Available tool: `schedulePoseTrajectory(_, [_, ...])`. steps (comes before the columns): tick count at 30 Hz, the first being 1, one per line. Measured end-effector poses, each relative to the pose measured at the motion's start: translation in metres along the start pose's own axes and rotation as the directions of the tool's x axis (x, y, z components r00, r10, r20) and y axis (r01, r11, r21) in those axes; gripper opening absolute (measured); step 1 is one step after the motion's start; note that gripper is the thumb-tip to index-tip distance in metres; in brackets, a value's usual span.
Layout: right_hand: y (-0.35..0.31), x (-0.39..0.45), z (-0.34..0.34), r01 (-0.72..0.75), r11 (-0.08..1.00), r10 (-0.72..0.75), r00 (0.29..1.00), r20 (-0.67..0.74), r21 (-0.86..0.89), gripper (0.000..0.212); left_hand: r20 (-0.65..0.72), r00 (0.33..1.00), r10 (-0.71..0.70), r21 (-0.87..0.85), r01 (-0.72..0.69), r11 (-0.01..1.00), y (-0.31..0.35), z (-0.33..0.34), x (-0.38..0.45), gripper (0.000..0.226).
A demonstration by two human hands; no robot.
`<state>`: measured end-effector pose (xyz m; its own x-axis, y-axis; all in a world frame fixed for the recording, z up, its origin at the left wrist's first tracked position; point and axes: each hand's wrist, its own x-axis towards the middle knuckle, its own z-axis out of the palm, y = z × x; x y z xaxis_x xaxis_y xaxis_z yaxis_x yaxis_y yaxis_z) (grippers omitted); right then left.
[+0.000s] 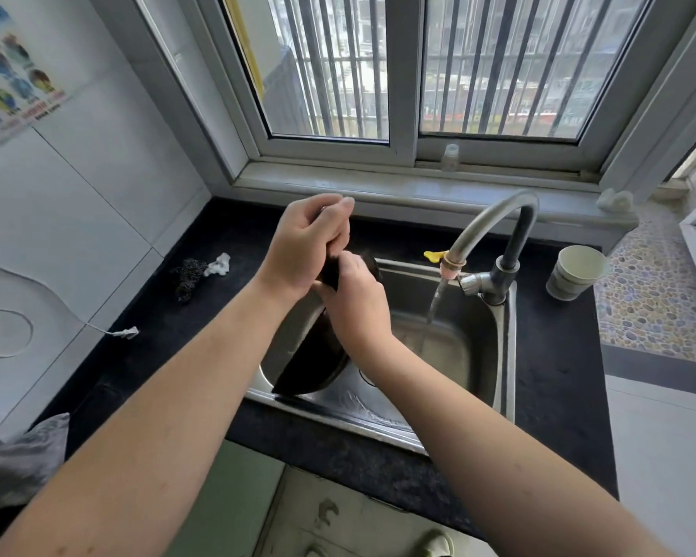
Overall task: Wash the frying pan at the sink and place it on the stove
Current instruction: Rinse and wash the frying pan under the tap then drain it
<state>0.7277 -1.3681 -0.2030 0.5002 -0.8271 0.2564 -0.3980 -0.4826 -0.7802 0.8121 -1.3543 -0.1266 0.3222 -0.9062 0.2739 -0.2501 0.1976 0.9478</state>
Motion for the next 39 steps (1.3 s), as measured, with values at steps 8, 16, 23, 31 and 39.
schedulePoseTrajectory(8, [0.008,-0.022,0.003,-0.141,0.989,0.139,0.988,0.071,0.033,0.028,0.154,0.985,-0.073,0.035,0.068,0.997,-0.026,0.003,0.003,0.052])
schedulePoseTrajectory(16, [0.028,-0.029,-0.012,-0.256,0.966,0.256,0.966,0.015,-0.019,0.030,0.166,0.977,-0.134,-0.013,0.138,0.990,-0.034,0.037,0.011,0.052])
schedulePoseTrajectory(23, [0.060,-0.047,-0.029,-0.298,0.955,0.298,0.954,0.030,-0.001,0.035,0.210,0.962,-0.177,0.039,0.173,0.984,-0.043,0.084,0.000,0.052])
schedulePoseTrajectory(31, [0.092,-0.067,-0.038,-0.344,0.937,0.343,0.939,0.026,0.060,0.036,0.225,0.965,-0.137,0.055,0.128,0.990,-0.060,0.110,-0.026,0.017])
schedulePoseTrajectory(39, [0.090,-0.046,-0.031,-0.321,0.942,0.310,0.944,0.114,0.099,0.032,0.114,0.972,-0.204,0.048,0.199,0.979,-0.082,0.095,-0.032,0.029])
